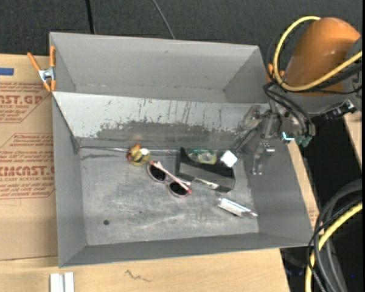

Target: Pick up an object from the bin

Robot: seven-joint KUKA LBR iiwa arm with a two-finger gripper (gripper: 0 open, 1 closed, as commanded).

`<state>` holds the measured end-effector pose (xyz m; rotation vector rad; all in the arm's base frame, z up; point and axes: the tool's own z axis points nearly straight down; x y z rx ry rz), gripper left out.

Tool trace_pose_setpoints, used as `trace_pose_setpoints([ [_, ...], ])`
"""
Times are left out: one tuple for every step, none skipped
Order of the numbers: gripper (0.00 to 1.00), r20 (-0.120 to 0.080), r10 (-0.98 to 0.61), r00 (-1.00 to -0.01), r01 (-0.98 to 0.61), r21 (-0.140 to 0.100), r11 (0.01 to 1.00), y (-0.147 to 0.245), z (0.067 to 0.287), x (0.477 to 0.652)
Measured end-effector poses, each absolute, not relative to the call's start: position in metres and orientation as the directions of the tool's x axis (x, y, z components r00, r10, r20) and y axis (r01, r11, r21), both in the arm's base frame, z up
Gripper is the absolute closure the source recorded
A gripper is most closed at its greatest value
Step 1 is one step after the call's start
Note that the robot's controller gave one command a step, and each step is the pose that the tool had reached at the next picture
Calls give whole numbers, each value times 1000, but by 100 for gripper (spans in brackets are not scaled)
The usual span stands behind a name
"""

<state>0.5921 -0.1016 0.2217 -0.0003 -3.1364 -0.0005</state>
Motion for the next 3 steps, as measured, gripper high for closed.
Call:
trace_pose_setpoints([
  [0,-3,-1,-1000,-1,-1,1000,-101,226,594],
  [0,-6,93,-996,93,1,996,-74,167,593],
  [0,0,147,-989,147,1,989,-51,153,583],
])
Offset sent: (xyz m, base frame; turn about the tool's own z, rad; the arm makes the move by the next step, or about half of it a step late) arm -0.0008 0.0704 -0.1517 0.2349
